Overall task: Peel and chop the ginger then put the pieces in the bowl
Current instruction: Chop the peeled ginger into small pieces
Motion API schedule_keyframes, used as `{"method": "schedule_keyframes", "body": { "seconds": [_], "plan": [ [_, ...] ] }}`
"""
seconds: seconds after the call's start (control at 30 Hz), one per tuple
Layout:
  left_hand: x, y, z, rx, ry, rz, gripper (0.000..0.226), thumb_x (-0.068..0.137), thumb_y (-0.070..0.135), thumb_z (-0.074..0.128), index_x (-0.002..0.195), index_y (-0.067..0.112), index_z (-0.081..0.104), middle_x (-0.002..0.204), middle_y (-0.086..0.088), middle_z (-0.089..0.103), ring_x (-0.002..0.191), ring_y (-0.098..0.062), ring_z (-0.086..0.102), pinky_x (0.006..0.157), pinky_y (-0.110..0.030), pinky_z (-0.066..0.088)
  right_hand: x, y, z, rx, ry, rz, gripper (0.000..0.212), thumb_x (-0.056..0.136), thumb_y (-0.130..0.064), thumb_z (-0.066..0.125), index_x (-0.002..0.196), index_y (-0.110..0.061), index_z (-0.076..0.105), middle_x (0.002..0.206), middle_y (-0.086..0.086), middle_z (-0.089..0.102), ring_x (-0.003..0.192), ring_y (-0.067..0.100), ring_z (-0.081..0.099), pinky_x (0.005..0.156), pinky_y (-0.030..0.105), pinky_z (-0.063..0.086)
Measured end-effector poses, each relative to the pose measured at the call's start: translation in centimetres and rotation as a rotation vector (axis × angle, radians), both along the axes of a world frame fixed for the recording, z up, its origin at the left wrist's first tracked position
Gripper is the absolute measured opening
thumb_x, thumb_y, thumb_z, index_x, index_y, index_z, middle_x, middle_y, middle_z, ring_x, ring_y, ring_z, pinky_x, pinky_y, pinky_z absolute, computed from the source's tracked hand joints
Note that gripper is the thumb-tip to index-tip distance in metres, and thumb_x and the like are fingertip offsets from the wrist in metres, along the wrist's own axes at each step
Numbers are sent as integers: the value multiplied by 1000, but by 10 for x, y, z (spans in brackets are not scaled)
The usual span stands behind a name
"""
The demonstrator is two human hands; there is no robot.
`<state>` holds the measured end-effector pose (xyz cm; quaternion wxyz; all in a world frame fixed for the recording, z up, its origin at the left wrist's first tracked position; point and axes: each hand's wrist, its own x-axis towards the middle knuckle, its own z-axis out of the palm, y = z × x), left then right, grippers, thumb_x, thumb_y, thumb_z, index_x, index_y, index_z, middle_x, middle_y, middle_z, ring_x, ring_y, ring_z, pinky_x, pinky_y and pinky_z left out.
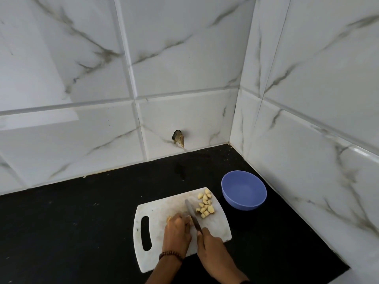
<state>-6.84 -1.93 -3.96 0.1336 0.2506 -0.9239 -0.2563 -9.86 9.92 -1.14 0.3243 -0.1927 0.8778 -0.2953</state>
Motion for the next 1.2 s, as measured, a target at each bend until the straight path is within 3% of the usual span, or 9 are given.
{"method": "schedule_keyframes", "body": {
  "seconds": [0.13, 0.27, 0.43, 0.7, 0.87, 1.03, 1.13, 1.2],
  "plan": [
    [0, -1, -2, -5, 21, -12, 23, 97, 23, 49, 113, 26, 66, 107, 7, 60, 90, -3, 42, 90, -14, 39, 4, -5, 6, 126, -47, 26, 34, 102, -45, 28, 129, -28, 39, 127, 6, 53, 116, 23, 54, 102, 41, 43],
    [0, -1, -3, 6, 11, -18, 24, 97, 21, 50, 112, 28, 67, 109, 7, 60, 100, -7, 50, 103, -24, 39, 4, -9, 11, 199, -46, 54, 37, 100, -39, 37, 135, -28, 32, 136, 9, 44, 124, 27, 47, 104, 40, 38],
    [-1, -2, -2, -3, 15, -15, 24, 97, 21, 49, 110, 27, 68, 107, 7, 60, 99, -8, 51, 99, -21, 39, 3, -15, 11, 231, -52, 51, 41, 100, -42, 35, 138, -27, 32, 140, 7, 43, 127, 26, 46, 106, 40, 37],
    [-3, -4, -7, 27, 10, 5, 20, 95, 24, 51, 104, 27, 70, 101, 7, 60, 93, -9, 51, 101, -30, 42, -4, -12, 18, 262, -56, 129, 42, 101, -39, 36, 141, -27, 30, 141, 8, 42, 127, 24, 45, 105, 39, 36],
    [-3, -6, -6, 47, 37, 9, 21, 95, 26, 52, 106, 25, 70, 102, 6, 62, 90, -6, 51, 97, -25, 44, -1, -1, 25, 264, -37, 160, 39, 101, -33, 33, 138, -22, 33, 139, 11, 44, 126, 28, 46, 105, 42, 38],
    [-4, -5, 1, 51, 25, 19, 20, 95, 24, 53, 104, 21, 71, 102, 2, 65, 90, -11, 57, 85, -21, 44, 4, 15, 30, 242, 2, 160, 27, 101, -31, 30, 121, -19, 42, 128, 15, 52, 112, 32, 55, 92, 43, 47],
    [-4, -2, 5, 56, 13, 15, 18, 94, 23, 54, 103, 21, 70, 100, 1, 64, 89, -11, 57, 82, -21, 46, 5, 26, 35, 244, 35, 190, 19, 101, -29, 34, 113, -18, 43, 116, 13, 54, 80, 18, 53, 61, 29, 43],
    [-4, -2, 4, 53, 19, 11, 17, 93, 20, 55, 102, 20, 71, 99, 0, 64, 91, -13, 59, 78, -19, 44, 3, 33, 42, 265, 28, 202, 22, 102, -30, 35, 117, -17, 44, 107, 9, 52, 72, 16, 50, 52, 27, 38]
  ]
}}
